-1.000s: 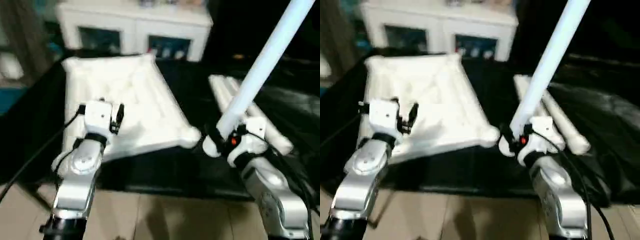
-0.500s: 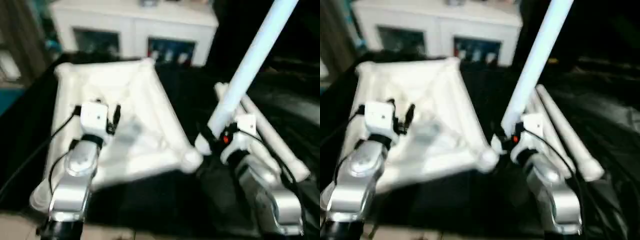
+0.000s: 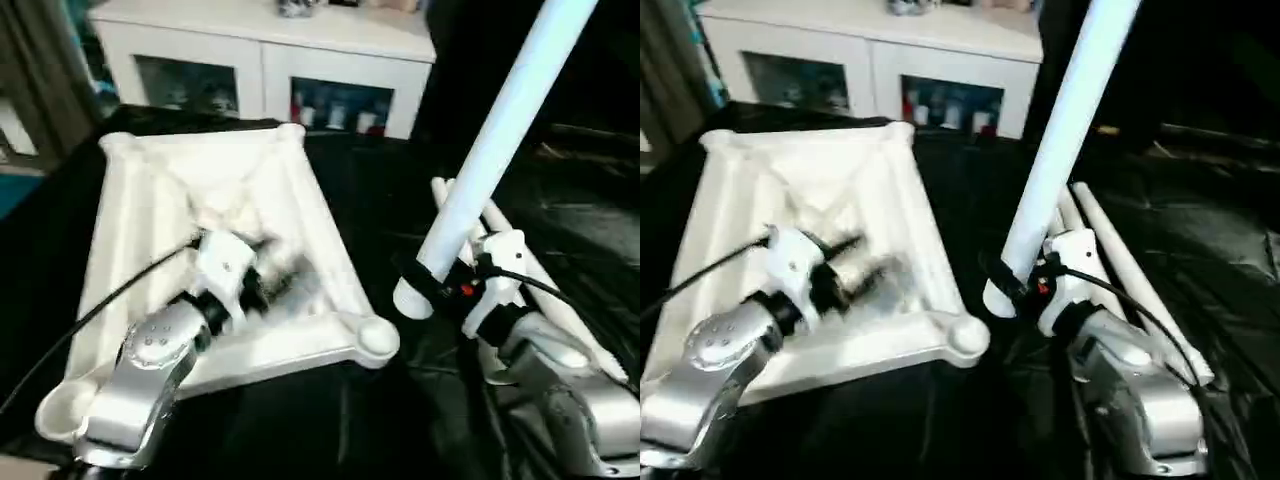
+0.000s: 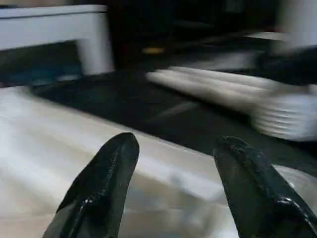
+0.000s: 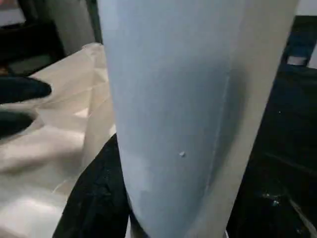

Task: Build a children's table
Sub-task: Insert table leg to table base

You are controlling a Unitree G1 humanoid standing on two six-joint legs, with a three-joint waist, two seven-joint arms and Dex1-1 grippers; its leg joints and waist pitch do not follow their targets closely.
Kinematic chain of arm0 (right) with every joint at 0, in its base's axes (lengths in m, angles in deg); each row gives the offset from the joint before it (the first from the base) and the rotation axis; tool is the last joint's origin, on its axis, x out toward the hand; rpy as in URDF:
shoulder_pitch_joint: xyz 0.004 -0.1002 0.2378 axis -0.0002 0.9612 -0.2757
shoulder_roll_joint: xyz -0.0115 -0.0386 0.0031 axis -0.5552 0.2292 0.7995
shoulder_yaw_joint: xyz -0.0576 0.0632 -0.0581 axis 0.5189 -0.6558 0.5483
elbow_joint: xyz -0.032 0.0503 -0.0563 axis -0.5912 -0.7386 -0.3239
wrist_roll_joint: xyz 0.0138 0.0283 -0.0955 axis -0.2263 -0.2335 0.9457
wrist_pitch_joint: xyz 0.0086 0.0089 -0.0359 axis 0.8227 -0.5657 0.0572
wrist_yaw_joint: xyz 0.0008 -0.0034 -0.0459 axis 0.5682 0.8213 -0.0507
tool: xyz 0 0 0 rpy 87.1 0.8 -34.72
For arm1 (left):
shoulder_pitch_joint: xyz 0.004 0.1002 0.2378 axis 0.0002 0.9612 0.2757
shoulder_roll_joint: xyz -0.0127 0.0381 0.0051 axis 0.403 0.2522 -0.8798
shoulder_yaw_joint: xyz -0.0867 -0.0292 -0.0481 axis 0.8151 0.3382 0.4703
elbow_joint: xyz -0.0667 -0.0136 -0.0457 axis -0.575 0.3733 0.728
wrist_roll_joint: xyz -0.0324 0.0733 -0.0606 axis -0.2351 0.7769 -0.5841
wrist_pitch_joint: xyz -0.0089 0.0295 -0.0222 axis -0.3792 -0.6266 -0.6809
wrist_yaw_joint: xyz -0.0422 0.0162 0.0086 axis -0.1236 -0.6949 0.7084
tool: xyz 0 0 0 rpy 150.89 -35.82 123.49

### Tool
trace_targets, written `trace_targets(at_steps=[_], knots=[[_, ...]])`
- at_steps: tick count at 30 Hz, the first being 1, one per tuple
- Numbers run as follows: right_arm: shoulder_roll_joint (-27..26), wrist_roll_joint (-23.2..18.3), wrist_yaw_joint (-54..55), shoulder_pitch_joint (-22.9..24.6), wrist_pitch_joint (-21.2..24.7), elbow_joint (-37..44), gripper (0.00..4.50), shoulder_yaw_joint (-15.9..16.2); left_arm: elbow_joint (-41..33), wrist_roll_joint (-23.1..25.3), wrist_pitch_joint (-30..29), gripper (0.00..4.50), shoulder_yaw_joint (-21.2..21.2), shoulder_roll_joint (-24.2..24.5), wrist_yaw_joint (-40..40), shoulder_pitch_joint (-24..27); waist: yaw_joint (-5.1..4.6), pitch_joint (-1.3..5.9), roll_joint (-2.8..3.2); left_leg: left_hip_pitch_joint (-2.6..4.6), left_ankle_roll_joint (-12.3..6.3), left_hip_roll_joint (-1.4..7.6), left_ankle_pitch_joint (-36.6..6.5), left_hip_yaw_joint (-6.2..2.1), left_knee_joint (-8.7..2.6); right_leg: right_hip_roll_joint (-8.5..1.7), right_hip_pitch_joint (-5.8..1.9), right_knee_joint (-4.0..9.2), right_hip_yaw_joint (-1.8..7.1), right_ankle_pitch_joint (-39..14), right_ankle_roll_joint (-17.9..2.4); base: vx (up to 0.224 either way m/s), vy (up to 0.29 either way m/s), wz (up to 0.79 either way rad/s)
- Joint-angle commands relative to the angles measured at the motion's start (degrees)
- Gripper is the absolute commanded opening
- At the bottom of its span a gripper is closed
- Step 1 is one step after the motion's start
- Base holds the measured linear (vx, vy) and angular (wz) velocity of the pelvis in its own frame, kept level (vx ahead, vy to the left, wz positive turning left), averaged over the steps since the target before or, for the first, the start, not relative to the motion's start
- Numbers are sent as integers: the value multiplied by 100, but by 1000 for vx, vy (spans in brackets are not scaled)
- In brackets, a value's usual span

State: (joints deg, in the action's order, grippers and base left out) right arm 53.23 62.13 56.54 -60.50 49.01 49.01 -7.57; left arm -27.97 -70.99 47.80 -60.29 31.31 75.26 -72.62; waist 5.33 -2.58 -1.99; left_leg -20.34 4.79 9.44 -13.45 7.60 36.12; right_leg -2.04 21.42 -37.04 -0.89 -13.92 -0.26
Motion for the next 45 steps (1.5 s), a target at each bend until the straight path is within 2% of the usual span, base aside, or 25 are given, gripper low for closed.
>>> trace_targets(at_steps=[1,2,3,4,5,10,14,16,18,21,25,26,27,36,37,45], knots=[[175,-54,-206,-1,-30,31,193,-96,-197,-275,-448,298,-387,254,594,-62,-40,136,28,104,105,304,-1506,-22,-609,-504,-171,524,262,-1236,-999,-65,7,4],[242,-57,-271,-16,-21,13,193,-84,-153,-247,-582,298,-550,360,785,-164,-27,130,48,159,101,309,-1697,-7,-620,-543,-128,596,287,-1918,-832,-65,7,4],[242,-57,-271,-16,-21,13,193,-84,-153,-247,-582,298,-550,360,785,-164,-47,122,27,151,101,309,-1697,0,-629,-537,-122,614,294,-2083,-767,-54,2,3],[388,6,-417,-39,-75,-29,193,-17,28,-156,-775,298,-824,507,1145,-400,-41,138,32,105,77,312,-1462,-9,-651,-551,-145,629,300,-2169,-620,0,0,0],[388,6,-417,-39,-75,-29,193,-17,28,-156,-775,280,-824,507,1145,-400,-33,154,46,119,79,315,-1386,-4,-640,-554,-132,621,303,-2085,-615,-52,-8,-2],[514,16,-505,11,-56,-24,193,-16,133,181,-1309,259,-1256,914,1357,-716,-52,194,59,73,37,310,-990,19,-614,-520,-164,546,290,-1209,-795,0,0,0],[550,33,-503,59,-66,-21,193,-29,34,123,-1810,223,-1373,1068,1346,-794,-62,241,72,38,-19,303,-538,37,-569,-504,-196,476,265,-475,-973,0,0,0],[561,59,-498,90,-74,8,193,-12,-8,164,-1982,213,-1439,1119,1358,-826,-47,291,80,9,-132,289,-20,49,-515,-482,-227,386,259,466,-1115,0,0,0],[560,89,-493,124,-85,40,193,12,-70,233,-2148,188,-1490,1170,1336,-848,-44,299,83,3,-209,288,146,55,-503,-465,-224,353,244,908,-1196,0,0,0],[559,124,-487,141,-108,31,193,32,-171,244,-2323,167,-1523,1217,1335,-895,-31,271,66,10,-232,297,-119,68,-514,-486,-229,391,249,626,-1265,0,0,0],[562,126,-468,132,-118,15,193,51,-316,311,-2508,120,-1623,1345,1312,-920,-49,211,69,30,-111,313,-608,66,-564,-496,-200,476,253,-358,-1155,0,0,0],[562,126,-467,132,-118,15,193,51,-318,312,-2509,120,-1624,1346,1311,-919,-49,214,69,30,-94,314,-639,66,-566,-504,-203,483,258,-446,-1139,0,0,0],[554,127,-465,131,-120,10,193,51,-364,345,-2541,97,-1632,1360,1262,-914,-47,216,67,33,-72,316,-656,64,-570,-501,-199,488,259,-535,-1104,0,0,0],[473,83,-460,161,-72,10,193,75,-418,536,-2658,39,-1798,1432,1161,-946,-45,242,79,16,-114,307,-377,60,-550,-484,-202,444,254,-44,-1117,0,0,0],[464,67,-456,162,-59,11,193,70,-403,590,-2641,19,-1840,1447,1139,-954,-48,245,78,16,-126,307,-363,60,-548,-481,-205,440,254,22,-1128,0,0,0],[380,-95,-444,66,68,-101,192,-24,-148,938,-2541,0,-2039,1446,982,-1046,-66,230,62,20,-98,311,-508,61,-560,-494,-202,470,258,-258,-1107,0,0,0]])
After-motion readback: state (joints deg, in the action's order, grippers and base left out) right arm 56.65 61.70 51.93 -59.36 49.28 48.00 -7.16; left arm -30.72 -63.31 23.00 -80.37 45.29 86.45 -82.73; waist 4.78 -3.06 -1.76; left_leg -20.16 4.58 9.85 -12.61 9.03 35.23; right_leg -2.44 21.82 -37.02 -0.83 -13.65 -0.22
